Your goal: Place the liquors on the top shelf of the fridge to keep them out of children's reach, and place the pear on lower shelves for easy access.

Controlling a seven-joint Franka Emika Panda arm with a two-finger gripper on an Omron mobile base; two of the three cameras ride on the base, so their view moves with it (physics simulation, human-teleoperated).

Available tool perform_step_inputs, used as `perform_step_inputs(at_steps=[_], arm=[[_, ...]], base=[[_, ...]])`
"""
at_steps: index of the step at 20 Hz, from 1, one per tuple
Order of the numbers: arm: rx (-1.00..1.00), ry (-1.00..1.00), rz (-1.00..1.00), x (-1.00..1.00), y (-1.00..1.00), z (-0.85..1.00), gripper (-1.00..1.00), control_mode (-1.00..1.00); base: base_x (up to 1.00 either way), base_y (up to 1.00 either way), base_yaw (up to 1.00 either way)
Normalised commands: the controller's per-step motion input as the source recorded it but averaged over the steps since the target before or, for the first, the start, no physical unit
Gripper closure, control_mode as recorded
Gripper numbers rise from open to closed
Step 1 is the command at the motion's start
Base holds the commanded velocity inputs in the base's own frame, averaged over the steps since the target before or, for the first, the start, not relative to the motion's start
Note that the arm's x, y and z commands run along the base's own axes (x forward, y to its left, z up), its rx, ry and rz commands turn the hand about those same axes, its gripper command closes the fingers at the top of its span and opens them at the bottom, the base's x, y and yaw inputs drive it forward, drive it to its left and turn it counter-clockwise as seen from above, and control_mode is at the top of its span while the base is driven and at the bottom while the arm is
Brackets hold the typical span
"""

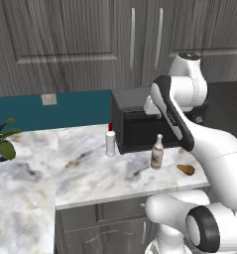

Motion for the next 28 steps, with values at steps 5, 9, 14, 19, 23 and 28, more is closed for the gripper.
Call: perform_step_inputs(at_steps=[5, 9, 14, 19, 23, 28], arm=[[0.0, -0.06, 0.0, -0.15, 0.0, -0.09, -1.0, -1.0], [0.0, -0.16, 0.0, -0.14, -0.03, -0.29, -1.0, -1.0], [0.0, -0.22, 0.0, -0.11, -0.12, -0.35, -1.0, -1.0], [0.01, -0.17, 0.0, -0.12, -0.21, -0.36, -1.0, -1.0], [0.0, -0.07, 0.0, -0.09, -0.16, -0.37, -1.0, -1.0], [0.0, 0.0, 0.0, 0.0, -0.04, -0.31, -1.0, -1.0]], base=[[0.0, 0.0, 0.0], [0.0, 0.0, 0.0], [0.0, 0.0, 0.0], [0.0, 0.0, 0.0], [0.0, 0.0, 0.0], [0.0, 0.0, 0.0]])
